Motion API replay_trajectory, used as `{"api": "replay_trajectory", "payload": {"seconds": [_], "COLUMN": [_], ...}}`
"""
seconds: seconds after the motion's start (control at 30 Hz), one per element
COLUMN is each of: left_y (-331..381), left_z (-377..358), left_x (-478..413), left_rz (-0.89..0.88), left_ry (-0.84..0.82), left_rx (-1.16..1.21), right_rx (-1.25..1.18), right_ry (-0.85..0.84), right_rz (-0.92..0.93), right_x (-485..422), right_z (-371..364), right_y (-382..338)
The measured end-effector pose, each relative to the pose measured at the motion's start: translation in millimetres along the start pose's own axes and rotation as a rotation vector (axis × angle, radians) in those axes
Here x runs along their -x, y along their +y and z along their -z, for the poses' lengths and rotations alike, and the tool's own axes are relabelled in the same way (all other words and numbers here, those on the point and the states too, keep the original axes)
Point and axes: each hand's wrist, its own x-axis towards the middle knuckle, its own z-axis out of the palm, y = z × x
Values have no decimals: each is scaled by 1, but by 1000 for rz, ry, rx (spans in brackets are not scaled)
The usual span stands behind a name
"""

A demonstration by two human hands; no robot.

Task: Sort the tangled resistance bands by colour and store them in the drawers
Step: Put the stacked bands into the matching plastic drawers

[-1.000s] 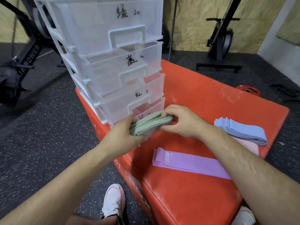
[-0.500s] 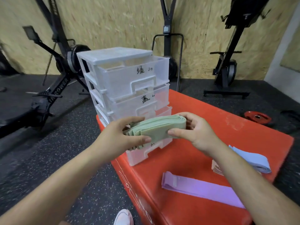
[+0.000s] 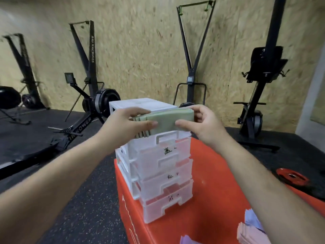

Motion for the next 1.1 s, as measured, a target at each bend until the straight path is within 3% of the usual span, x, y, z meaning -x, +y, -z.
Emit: {"api": "replay_trajectory", "payload": {"seconds": [0.17, 0.3, 0.47, 0.87, 1.1], "left_y": [4, -18, -35, -51, -43], "left_z": [6, -10, -23, -47, -44], "left_x": [-78, -110, -134, -156, -157], "left_rz": [-3, 31, 103, -54, 47], "left_ry": [1, -60, -176, -492, -637], "left_rx": [-210, -372, -535, -921, -915], "right_rx": [211, 343, 519, 1008, 1093], "right_ry": [-49, -202, -363, -617, -784], "right_rz": [-19, -125, -189, -244, -365], "right_x": [-90, -125, -147, -168, -170], "right_z": [-4, -12, -16, -37, -48], "right_y": [-4, 9, 17, 24, 15]}}
